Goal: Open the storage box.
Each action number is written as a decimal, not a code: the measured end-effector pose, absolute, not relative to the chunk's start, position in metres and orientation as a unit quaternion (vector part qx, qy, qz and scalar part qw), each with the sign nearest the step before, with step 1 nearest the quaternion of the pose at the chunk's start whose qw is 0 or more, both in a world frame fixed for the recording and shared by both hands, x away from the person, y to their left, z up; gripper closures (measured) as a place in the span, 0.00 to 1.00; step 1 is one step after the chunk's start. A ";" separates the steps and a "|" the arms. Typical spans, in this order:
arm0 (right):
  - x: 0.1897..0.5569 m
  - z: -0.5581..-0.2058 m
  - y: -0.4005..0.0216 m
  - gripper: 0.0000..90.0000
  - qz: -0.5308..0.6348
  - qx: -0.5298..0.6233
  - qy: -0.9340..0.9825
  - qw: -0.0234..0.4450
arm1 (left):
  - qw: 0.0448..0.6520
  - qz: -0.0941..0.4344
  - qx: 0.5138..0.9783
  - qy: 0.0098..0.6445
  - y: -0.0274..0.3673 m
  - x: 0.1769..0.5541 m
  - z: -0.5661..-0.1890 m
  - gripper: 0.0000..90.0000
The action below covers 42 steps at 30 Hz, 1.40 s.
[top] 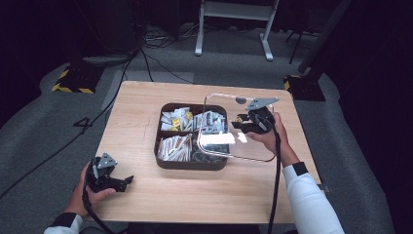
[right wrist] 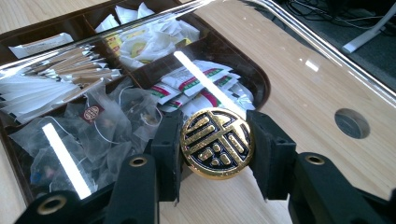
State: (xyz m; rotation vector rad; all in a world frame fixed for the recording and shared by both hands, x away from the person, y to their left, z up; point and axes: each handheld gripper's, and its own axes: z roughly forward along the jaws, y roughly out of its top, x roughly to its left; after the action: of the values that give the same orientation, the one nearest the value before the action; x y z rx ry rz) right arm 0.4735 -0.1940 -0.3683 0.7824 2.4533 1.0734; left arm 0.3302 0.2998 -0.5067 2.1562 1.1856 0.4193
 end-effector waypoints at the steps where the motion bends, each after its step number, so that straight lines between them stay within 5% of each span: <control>1: 0.473 -0.368 -0.196 0.66 0.380 0.277 0.865 0.176 | 0.317 0.159 0.819 0.450 0.300 0.330 -0.507 0.00; 42: 0.461 -0.401 -0.297 0.66 0.350 0.364 0.841 0.196 | 0.317 0.161 0.818 0.452 0.300 0.330 -0.507 0.00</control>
State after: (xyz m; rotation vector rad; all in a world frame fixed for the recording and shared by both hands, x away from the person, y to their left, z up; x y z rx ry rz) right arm 0.4608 -0.2974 -0.4006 1.0189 2.3563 0.9794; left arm 0.3301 0.2997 -0.5068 2.1539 1.1892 0.4234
